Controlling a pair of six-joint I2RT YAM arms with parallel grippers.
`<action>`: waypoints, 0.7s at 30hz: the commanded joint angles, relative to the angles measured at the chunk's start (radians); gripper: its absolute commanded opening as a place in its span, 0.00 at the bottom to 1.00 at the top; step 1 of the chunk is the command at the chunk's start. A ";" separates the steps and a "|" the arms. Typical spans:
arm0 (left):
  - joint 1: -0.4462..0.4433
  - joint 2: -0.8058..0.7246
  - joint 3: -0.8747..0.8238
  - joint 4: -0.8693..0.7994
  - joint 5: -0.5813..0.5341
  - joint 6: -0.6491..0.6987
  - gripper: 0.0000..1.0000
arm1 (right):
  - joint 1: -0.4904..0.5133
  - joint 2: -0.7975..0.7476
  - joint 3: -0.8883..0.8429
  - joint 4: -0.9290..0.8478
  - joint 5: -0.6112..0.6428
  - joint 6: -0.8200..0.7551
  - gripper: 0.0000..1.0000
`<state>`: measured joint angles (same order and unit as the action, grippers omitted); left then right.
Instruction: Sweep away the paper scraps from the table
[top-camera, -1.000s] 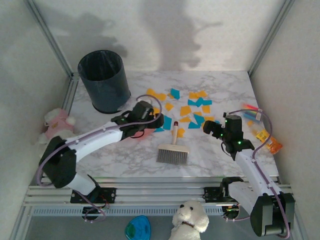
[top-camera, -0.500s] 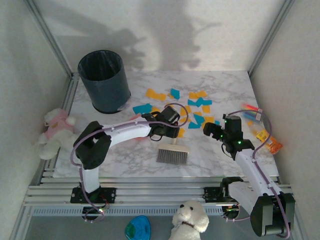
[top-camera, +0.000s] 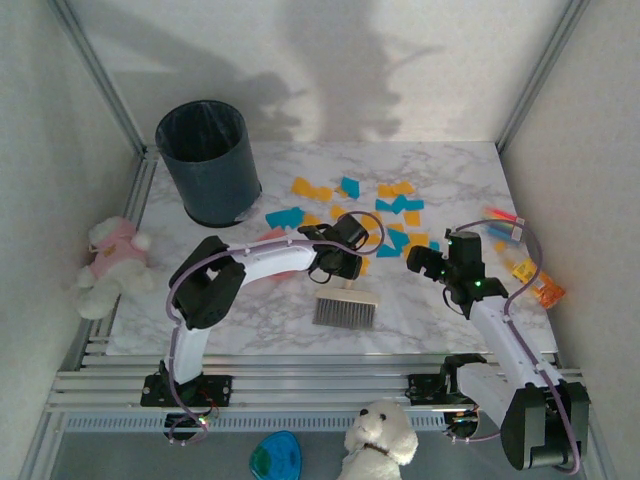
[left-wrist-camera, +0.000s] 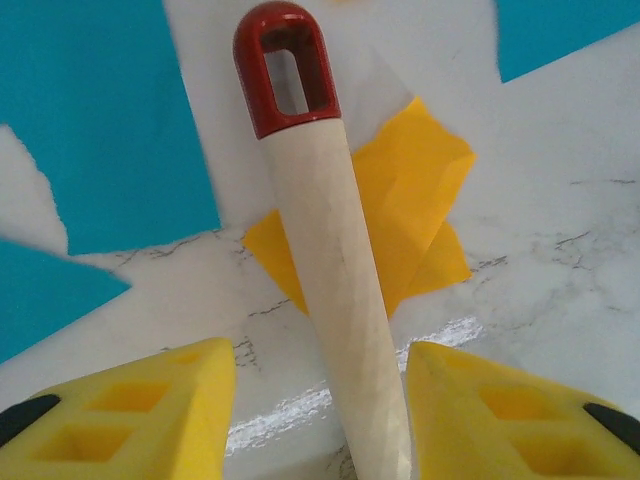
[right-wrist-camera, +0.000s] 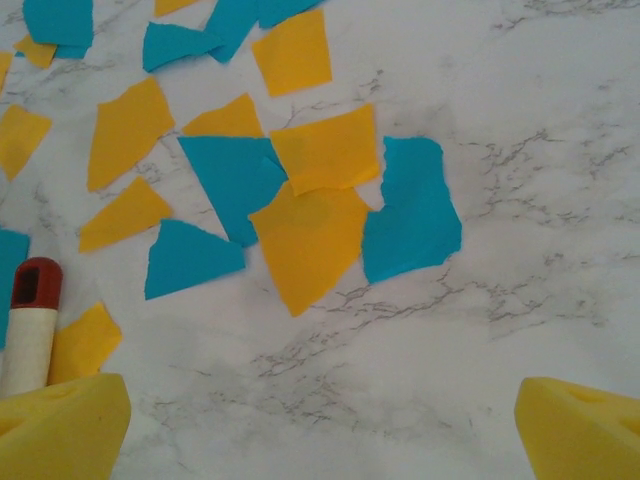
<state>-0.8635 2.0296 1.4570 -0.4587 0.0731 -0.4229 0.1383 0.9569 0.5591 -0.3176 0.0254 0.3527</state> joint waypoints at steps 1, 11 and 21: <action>-0.012 0.028 0.043 -0.038 0.027 -0.014 0.46 | 0.008 0.013 0.030 -0.019 0.013 0.001 0.99; -0.029 0.100 0.090 -0.088 0.028 -0.017 0.44 | 0.009 0.038 0.030 -0.015 0.018 0.002 0.99; -0.043 0.133 0.115 -0.146 -0.006 -0.009 0.40 | 0.008 0.057 0.032 -0.014 0.024 0.004 0.99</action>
<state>-0.8928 2.1296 1.5414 -0.5411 0.1009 -0.4259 0.1383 1.0050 0.5594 -0.3195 0.0303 0.3531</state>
